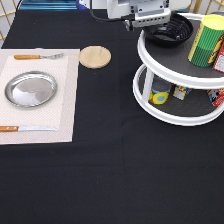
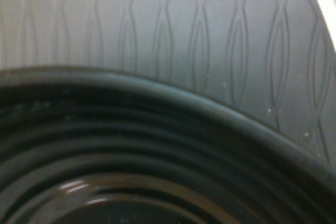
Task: Pick up the bowl from the lazy Susan and put bowl on the plate
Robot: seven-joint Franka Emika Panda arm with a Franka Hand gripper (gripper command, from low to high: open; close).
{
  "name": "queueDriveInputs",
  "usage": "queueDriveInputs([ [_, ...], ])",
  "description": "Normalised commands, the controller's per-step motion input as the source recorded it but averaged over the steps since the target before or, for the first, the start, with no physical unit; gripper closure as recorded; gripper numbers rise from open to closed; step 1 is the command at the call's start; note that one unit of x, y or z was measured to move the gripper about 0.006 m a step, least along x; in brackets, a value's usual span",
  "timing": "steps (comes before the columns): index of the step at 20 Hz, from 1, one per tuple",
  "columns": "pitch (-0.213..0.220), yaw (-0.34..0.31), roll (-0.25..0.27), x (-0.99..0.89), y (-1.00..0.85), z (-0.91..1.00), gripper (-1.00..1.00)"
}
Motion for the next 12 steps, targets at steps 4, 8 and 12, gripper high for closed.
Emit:
queueDriveInputs([
  [4, -0.079, 0.0, 0.023, -0.18, -0.05, -0.23, 1.0],
  [8, -0.034, 0.01, 0.052, -0.01, -0.07, -0.08, 1.0],
  [12, -0.001, 0.02, 0.098, 0.03, -0.17, -0.04, 1.0],
])
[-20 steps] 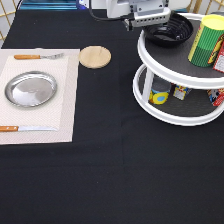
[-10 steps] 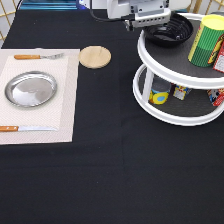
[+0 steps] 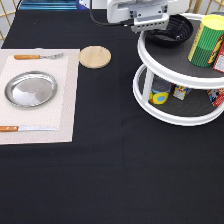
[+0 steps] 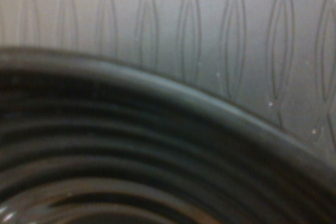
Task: Pick up the bowl from the lazy Susan and put bowl on the plate
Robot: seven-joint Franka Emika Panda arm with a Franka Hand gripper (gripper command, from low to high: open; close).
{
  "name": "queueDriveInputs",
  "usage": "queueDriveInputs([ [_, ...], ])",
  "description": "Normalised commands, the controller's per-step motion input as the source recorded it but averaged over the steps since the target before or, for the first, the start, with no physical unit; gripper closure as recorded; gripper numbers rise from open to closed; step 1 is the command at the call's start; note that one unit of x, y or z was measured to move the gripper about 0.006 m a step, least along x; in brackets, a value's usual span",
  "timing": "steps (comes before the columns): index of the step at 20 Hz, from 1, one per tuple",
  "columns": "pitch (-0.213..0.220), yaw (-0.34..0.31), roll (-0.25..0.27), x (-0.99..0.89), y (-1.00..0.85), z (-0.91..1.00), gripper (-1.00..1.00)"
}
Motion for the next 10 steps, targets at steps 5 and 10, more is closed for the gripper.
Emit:
queueDriveInputs([
  [5, -0.003, 0.002, 0.102, 0.02, -0.19, 0.05, 1.0],
  [10, 0.0, 0.0, 0.115, 0.0, -0.31, 0.27, 1.0],
])
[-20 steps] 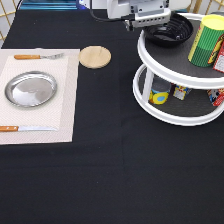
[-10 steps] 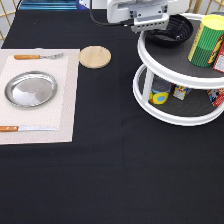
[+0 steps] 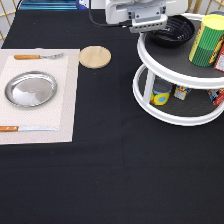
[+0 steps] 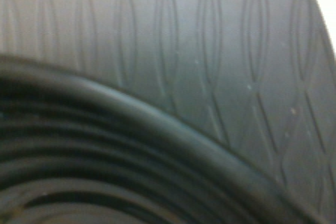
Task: Pick up the bowl from the lazy Susan and put bowl on the plate
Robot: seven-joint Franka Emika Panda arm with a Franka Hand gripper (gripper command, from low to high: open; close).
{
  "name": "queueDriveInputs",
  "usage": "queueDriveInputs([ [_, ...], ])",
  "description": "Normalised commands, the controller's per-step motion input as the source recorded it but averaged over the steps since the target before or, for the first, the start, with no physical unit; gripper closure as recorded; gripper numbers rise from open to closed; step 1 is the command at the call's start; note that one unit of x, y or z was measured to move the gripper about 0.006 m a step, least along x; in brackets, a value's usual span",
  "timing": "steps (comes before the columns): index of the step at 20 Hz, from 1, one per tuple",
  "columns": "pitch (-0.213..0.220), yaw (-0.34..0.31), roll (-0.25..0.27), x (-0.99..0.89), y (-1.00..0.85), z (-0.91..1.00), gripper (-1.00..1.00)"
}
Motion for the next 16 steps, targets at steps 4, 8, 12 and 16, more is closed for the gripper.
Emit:
queueDriveInputs([
  [4, 0.005, -0.01, 0.14, -0.03, -0.57, 0.79, 1.0],
  [8, 0.001, -0.012, 0.137, 0.0, -0.82, 0.94, 1.0],
  [12, -0.014, 0.0, 0.132, 0.0, -0.99, 0.64, 1.0],
  [16, -0.017, 0.0, 0.05, -0.04, -1.0, 0.31, 1.0],
])
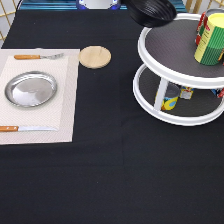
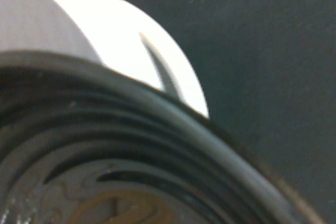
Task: Pick up the bowl from the lazy Susan and put bowl on the plate
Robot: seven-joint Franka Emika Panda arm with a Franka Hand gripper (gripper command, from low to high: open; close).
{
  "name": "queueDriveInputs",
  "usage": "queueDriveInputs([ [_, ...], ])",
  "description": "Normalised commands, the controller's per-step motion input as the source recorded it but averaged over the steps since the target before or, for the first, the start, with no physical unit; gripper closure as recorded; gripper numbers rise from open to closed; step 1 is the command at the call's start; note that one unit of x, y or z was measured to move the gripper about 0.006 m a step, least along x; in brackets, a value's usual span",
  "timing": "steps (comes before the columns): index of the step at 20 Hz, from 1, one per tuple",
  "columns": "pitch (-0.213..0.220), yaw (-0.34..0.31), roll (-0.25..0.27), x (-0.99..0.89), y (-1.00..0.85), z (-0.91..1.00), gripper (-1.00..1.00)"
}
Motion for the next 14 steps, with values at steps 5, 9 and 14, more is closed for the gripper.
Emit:
queueDriveInputs([
  [5, -0.002, 0.0, 0.0, -0.07, -1.0, 0.03, 1.0],
  [9, -0.006, 0.0, 0.0, -0.05, -1.0, 0.0, 1.0],
  [14, -0.08, -0.08, -0.007, -0.13, -0.81, -0.29, 1.0],
])
